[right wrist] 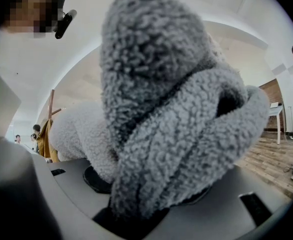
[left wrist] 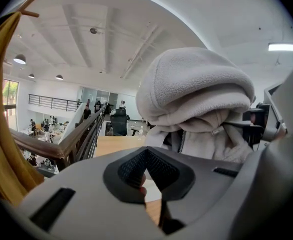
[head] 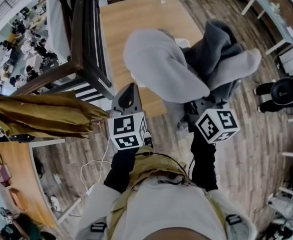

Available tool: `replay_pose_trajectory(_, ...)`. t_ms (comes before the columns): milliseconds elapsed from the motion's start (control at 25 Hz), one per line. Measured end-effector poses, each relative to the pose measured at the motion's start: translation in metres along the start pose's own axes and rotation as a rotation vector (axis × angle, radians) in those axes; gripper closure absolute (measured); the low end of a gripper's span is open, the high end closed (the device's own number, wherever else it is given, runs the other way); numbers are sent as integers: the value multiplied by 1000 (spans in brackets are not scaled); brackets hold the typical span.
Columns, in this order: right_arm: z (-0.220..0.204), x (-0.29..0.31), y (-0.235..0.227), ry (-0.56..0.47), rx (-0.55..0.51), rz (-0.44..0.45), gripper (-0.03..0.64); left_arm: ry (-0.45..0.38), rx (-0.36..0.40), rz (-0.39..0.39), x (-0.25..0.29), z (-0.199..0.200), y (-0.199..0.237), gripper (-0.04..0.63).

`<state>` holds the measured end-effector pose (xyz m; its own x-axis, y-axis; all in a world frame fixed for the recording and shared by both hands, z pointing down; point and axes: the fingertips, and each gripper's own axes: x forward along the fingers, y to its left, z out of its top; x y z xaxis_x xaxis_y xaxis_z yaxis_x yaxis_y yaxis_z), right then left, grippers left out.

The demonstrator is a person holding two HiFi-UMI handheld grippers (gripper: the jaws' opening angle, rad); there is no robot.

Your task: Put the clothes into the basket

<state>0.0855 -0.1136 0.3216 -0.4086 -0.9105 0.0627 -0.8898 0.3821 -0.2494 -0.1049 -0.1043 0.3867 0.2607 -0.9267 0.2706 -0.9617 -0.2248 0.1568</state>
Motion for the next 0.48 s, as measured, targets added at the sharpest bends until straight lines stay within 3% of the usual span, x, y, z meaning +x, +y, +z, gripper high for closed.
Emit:
replay_pose_trajectory(240, 1, 8, -15, 38, 27, 5, 357, 33, -12, -7, 21, -1, -14, 595)
replay_pose_trajectory(480, 0, 23, -36, 70, 40, 43, 357, 63, -24, 59, 39, -3, -12, 595)
